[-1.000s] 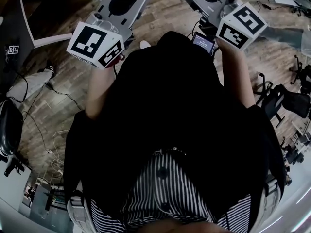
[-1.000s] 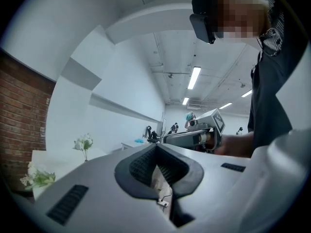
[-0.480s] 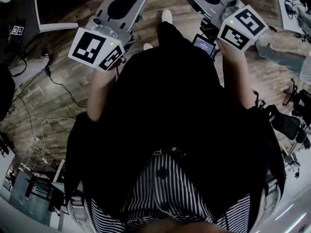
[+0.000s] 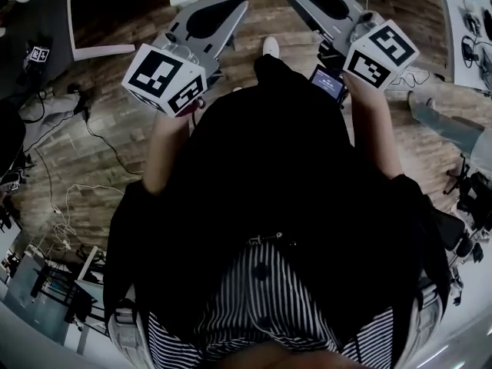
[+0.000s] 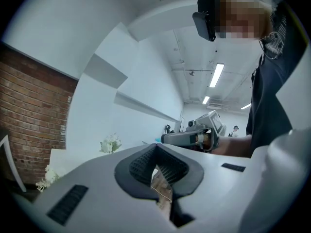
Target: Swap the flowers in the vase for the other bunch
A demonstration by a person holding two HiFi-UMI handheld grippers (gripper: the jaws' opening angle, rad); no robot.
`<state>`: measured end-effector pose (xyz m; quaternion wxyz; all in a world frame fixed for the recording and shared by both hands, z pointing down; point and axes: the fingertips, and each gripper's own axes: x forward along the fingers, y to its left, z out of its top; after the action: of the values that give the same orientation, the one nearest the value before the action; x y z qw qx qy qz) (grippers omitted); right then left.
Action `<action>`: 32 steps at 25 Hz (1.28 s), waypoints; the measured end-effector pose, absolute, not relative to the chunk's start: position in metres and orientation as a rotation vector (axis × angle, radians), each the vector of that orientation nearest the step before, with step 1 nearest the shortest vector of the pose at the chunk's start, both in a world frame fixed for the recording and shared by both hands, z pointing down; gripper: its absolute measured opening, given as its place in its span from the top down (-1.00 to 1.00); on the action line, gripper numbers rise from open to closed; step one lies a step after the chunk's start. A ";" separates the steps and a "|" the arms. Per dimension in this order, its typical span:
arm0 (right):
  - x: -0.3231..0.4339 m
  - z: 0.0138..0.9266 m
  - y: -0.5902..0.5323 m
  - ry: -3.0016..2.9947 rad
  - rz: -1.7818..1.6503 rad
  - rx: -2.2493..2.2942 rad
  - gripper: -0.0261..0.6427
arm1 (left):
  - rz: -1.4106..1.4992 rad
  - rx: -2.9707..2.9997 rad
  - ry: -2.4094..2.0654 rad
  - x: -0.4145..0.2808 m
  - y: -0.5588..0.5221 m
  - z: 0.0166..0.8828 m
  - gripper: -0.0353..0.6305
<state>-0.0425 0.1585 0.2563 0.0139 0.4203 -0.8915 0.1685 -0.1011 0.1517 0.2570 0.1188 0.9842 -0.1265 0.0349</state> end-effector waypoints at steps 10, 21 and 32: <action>0.027 0.252 0.088 -2.841 0.517 1.150 0.91 | 0.149 2.901 -0.422 -0.020 0.091 0.230 0.88; 0.091 0.271 0.040 -2.927 0.626 1.040 0.91 | 0.250 2.856 -0.543 0.023 0.034 0.237 0.88; 0.130 0.278 0.026 -2.938 0.623 1.177 0.91 | 0.231 2.811 -0.496 0.042 0.021 0.246 0.88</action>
<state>0.1299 0.0255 0.2779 -0.0419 0.3646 -0.9099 0.1931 0.0424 0.0206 0.2460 0.1386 0.9721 -0.1715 0.0798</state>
